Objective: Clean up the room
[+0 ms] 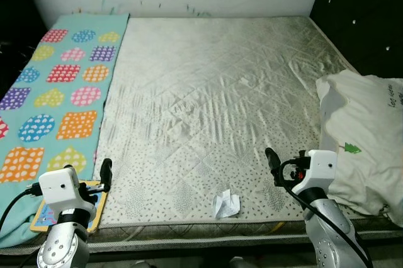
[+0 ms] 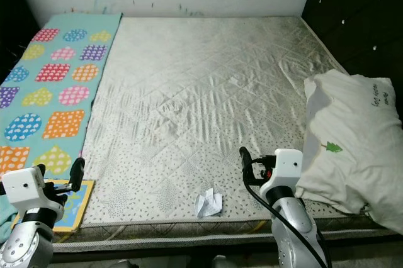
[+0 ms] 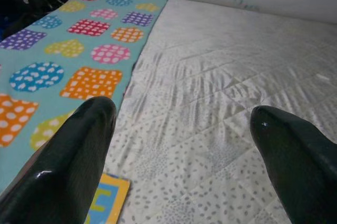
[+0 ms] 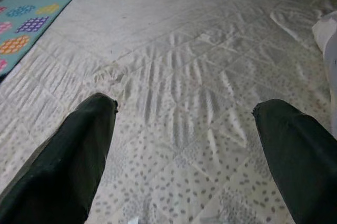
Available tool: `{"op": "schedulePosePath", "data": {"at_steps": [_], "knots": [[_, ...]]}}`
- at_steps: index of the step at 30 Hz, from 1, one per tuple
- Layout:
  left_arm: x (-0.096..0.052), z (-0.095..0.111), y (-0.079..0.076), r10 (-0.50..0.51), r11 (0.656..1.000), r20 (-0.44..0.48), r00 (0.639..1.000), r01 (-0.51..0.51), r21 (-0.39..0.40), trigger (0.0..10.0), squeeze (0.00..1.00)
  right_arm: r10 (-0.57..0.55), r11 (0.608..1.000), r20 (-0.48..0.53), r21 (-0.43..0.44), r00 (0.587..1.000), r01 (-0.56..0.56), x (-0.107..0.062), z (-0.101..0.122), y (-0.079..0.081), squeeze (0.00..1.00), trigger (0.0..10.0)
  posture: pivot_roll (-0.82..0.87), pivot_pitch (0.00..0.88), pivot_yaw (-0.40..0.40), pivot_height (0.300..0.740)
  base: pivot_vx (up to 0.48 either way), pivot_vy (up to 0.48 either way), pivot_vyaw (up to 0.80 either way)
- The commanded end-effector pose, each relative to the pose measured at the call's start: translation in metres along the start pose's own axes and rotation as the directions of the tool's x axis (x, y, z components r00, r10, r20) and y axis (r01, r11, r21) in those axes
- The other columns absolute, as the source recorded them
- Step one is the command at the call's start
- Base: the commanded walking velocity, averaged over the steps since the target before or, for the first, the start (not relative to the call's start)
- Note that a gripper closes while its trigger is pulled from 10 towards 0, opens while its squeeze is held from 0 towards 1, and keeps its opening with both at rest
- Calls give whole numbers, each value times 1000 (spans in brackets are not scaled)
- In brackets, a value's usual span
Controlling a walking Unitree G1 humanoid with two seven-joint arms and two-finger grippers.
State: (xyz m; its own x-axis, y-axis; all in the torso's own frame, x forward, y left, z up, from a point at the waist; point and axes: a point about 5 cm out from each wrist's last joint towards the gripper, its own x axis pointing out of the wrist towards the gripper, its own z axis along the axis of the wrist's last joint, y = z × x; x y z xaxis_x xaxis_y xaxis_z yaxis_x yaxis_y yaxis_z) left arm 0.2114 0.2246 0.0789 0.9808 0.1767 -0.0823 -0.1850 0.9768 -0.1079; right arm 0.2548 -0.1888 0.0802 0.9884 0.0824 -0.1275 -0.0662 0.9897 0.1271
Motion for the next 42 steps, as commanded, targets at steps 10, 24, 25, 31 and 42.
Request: {"op": "schedulePosePath", "data": {"at_steps": [10,24,25,31,42], "knots": [[-1,-3,3,33,999,-28,999,-33,0,10000,0,38,999,-23,-17,999,-39,-2,-2,3,0,10000,-54,114,-11,626,0,0,0],[2,-6,5,68,998,-35,997,-68,1,10000,0,84,996,-34,-38,996,-86,0,-1,6,0,10000,-61,122,-22,626,0,0,0],[3,-6,6,69,998,-35,997,-69,1,10000,0,86,995,-34,-39,996,-87,0,-1,6,0,10000,-61,122,-22,626,0,0,0],[4,-6,5,82,997,-34,996,-82,-6,10000,0,93,995,-39,-40,995,-94,2,0,6,0,10000,-64,131,-25,601,0,0,0],[5,-7,5,84,996,-46,995,-84,-16,10000,0,103,994,-43,-37,994,-104,2,0,7,0,10000,-66,137,-26,567,0,0,0]]}}
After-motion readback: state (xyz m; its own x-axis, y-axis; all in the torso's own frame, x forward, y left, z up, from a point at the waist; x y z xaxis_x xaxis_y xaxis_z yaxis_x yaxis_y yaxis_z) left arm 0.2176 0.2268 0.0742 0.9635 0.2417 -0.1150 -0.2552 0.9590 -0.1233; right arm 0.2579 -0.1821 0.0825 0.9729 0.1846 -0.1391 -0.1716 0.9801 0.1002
